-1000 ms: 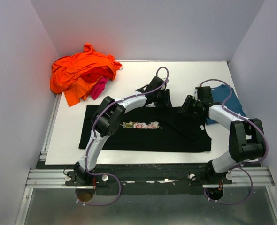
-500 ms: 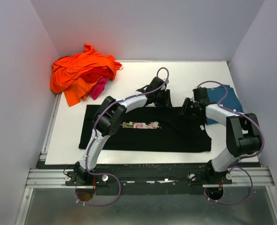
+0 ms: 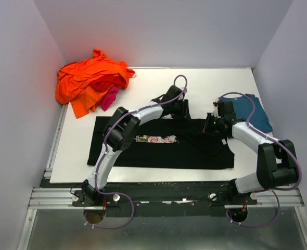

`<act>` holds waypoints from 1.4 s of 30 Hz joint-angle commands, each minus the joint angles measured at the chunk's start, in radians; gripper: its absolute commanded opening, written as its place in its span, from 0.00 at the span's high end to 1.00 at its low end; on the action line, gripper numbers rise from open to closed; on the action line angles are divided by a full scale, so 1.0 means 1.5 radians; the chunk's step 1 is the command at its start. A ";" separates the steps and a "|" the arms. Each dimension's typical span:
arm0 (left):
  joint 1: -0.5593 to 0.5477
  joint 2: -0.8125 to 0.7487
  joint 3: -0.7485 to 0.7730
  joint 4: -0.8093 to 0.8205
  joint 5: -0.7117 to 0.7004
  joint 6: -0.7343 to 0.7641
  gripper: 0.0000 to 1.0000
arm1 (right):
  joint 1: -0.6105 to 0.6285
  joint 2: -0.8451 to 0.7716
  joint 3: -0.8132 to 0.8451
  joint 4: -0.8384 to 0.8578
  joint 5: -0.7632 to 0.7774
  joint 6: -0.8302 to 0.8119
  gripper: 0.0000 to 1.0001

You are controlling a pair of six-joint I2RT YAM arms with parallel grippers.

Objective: Fold and stack the t-shirts
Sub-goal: Fold the other side of the tshirt into a rectangle

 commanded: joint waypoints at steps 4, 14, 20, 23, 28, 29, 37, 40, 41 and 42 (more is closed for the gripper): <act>-0.005 0.008 0.018 -0.021 -0.002 0.007 0.48 | 0.017 -0.074 -0.066 -0.039 -0.156 0.002 0.99; -0.008 0.007 0.017 -0.022 -0.004 0.010 0.48 | 0.057 -0.201 -0.193 0.021 -0.256 0.145 0.89; -0.008 0.008 0.024 -0.029 -0.012 0.017 0.48 | 0.066 -0.305 -0.196 -0.017 -0.265 0.198 0.30; -0.010 0.002 0.023 -0.027 -0.007 0.018 0.48 | 0.065 -0.325 -0.141 -0.107 -0.177 0.159 0.19; -0.015 -0.036 0.003 -0.015 -0.006 0.028 0.48 | 0.065 -0.325 -0.058 -0.195 0.069 0.105 0.24; -0.016 -0.052 -0.006 -0.014 -0.010 0.031 0.48 | 0.064 -0.320 -0.057 -0.199 0.106 0.103 0.26; -0.031 -0.178 -0.076 -0.029 -0.075 0.071 0.39 | 0.064 -0.339 -0.113 -0.228 0.178 0.170 0.37; -0.040 -0.232 -0.124 -0.054 -0.111 0.072 0.38 | 0.064 -0.386 -0.124 -0.266 0.241 0.189 0.39; -0.044 -0.249 -0.142 -0.067 -0.126 0.067 0.38 | 0.064 -0.401 -0.123 -0.292 0.266 0.202 0.42; -0.049 -0.266 -0.162 -0.084 -0.139 0.060 0.39 | 0.064 -0.412 -0.123 -0.314 0.286 0.215 0.43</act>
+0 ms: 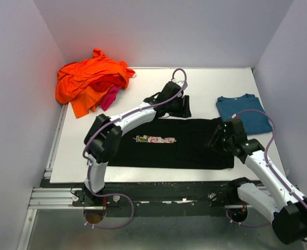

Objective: Fold and stack the t-shirts
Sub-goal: Fold the other side of the tshirt into a rectangle

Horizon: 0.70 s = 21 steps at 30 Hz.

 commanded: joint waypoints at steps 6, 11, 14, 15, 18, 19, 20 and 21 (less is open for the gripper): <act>-0.055 -0.167 -0.216 -0.065 -0.087 -0.063 0.41 | 0.002 -0.122 -0.037 -0.141 0.136 0.094 0.45; -0.096 -0.192 -0.300 -0.038 -0.063 -0.114 0.44 | 0.002 -0.149 -0.066 -0.161 0.151 0.141 0.49; -0.118 -0.195 -0.325 -0.016 -0.058 -0.136 0.46 | 0.002 -0.152 -0.082 -0.155 0.151 0.151 0.55; -0.122 -0.194 -0.328 -0.012 -0.058 -0.139 0.47 | 0.002 -0.151 -0.083 -0.153 0.151 0.149 0.58; -0.128 -0.190 -0.339 -0.001 -0.049 -0.154 0.48 | 0.002 -0.139 -0.086 -0.153 0.155 0.148 0.61; -0.129 -0.191 -0.345 0.006 -0.043 -0.160 0.49 | 0.002 -0.133 -0.087 -0.153 0.150 0.147 0.61; -0.130 -0.194 -0.351 0.015 -0.040 -0.163 0.49 | 0.002 -0.128 -0.089 -0.152 0.148 0.146 0.61; -0.131 -0.195 -0.357 0.022 -0.039 -0.168 0.50 | 0.002 -0.126 -0.091 -0.146 0.143 0.144 0.61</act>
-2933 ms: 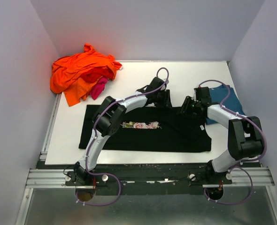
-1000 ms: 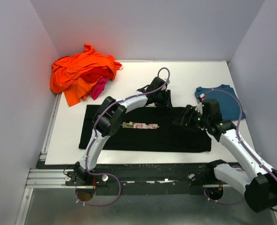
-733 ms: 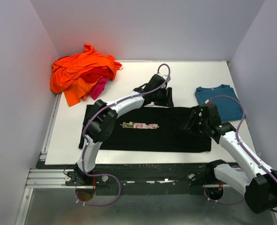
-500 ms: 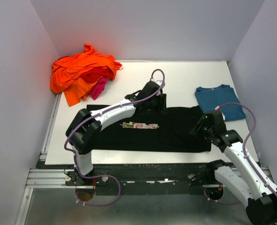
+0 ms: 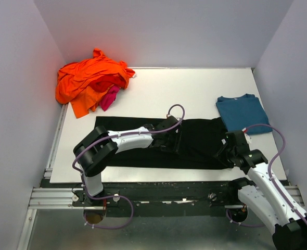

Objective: Fold and stack the t-shirts
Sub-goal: Fold the other side of the tshirt into a rectangle

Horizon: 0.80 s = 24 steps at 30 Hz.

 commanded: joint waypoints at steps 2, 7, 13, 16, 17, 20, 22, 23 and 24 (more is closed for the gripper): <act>-0.004 -0.032 -0.026 0.055 0.022 -0.041 0.51 | 0.002 0.012 -0.014 -0.004 0.021 0.010 0.58; -0.004 -0.011 -0.013 0.053 0.029 -0.039 0.54 | 0.002 0.018 -0.019 0.003 0.017 0.013 0.53; -0.005 0.002 -0.008 0.054 0.032 -0.040 0.57 | 0.002 0.018 -0.021 0.006 0.020 0.019 0.61; -0.006 0.007 -0.005 0.039 0.037 -0.038 0.56 | 0.002 0.020 -0.024 0.005 0.015 0.022 0.65; -0.008 0.009 -0.005 0.033 0.035 -0.038 0.56 | 0.002 0.020 -0.024 0.008 0.012 0.024 0.66; -0.009 0.011 -0.005 0.019 0.031 -0.036 0.56 | 0.002 0.022 -0.035 0.021 -0.005 0.024 0.66; -0.010 0.013 -0.011 0.021 0.036 -0.039 0.56 | 0.002 0.023 -0.038 0.028 -0.010 0.026 0.66; -0.011 0.015 -0.013 0.025 0.039 -0.041 0.56 | 0.001 0.024 -0.039 0.031 -0.011 0.025 0.67; -0.011 0.016 -0.013 0.028 0.043 -0.041 0.56 | 0.002 0.026 -0.038 0.031 -0.011 0.025 0.70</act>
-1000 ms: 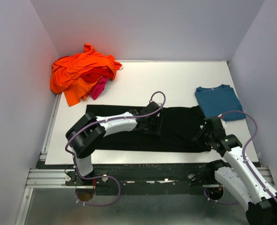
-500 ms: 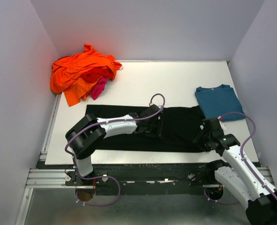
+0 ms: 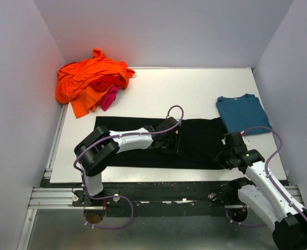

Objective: Fold and stack the t-shirts
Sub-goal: Fold the other side of the tshirt into a rectangle

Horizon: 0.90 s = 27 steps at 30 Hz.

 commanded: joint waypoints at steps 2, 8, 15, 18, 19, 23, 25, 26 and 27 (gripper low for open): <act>-0.009 0.016 0.005 0.003 0.026 -0.009 0.62 | 0.002 0.009 -0.007 0.020 -0.007 0.008 0.76; -0.009 0.019 0.015 0.002 0.024 -0.004 0.85 | 0.002 0.017 -0.002 0.014 -0.026 0.012 0.91; -0.007 -0.001 0.026 -0.037 0.014 0.016 0.99 | 0.002 0.015 0.022 -0.013 -0.074 0.005 0.92; -0.003 -0.011 0.028 -0.053 0.019 0.027 0.99 | 0.002 0.035 0.047 -0.044 -0.115 0.009 0.92; -0.002 -0.015 0.027 -0.057 0.021 0.030 0.99 | 0.002 0.045 0.059 -0.063 -0.118 0.015 0.91; 0.005 -0.033 0.028 -0.076 0.030 0.050 0.99 | 0.002 0.077 0.088 -0.116 -0.130 0.025 0.92; 0.013 -0.033 0.034 -0.088 0.039 0.062 0.99 | 0.002 0.080 0.087 -0.116 -0.154 0.030 0.90; 0.016 -0.033 0.038 -0.094 0.041 0.070 0.99 | 0.002 0.082 0.084 -0.115 -0.162 0.038 0.90; 0.020 -0.032 0.040 -0.099 0.044 0.077 0.99 | 0.002 0.081 0.080 -0.115 -0.167 0.042 0.90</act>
